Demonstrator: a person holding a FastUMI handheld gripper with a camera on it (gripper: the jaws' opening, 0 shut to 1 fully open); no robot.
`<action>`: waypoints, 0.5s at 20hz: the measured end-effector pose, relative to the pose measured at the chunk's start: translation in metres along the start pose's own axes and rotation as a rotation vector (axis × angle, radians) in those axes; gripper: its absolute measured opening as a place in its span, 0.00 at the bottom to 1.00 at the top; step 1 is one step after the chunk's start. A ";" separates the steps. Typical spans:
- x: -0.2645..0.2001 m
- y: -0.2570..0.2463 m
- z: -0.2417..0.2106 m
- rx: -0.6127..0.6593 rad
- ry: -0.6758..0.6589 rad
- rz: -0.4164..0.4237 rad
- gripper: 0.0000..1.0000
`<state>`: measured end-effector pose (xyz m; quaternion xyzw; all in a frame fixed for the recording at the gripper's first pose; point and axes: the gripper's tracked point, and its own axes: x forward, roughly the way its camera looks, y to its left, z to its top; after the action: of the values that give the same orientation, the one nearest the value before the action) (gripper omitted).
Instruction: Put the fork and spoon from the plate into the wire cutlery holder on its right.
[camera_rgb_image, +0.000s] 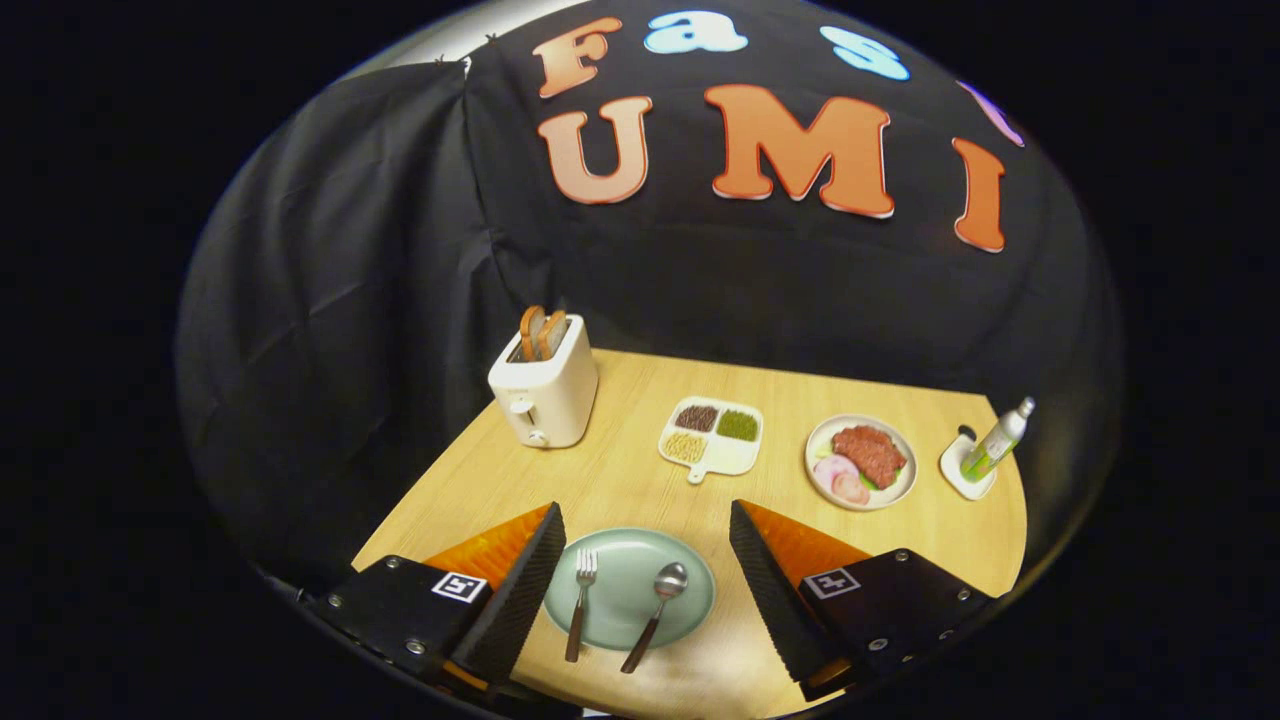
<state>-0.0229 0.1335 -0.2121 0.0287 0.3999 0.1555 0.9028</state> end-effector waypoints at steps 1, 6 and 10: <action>0.009 0.000 -0.011 0.006 0.052 -0.004 0.98; 0.048 0.004 -0.076 0.009 0.326 -0.008 0.84; 0.070 0.003 -0.129 0.001 0.524 -0.027 0.76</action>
<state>-0.0733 0.1478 -0.3487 -0.0174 0.6204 0.1452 0.7706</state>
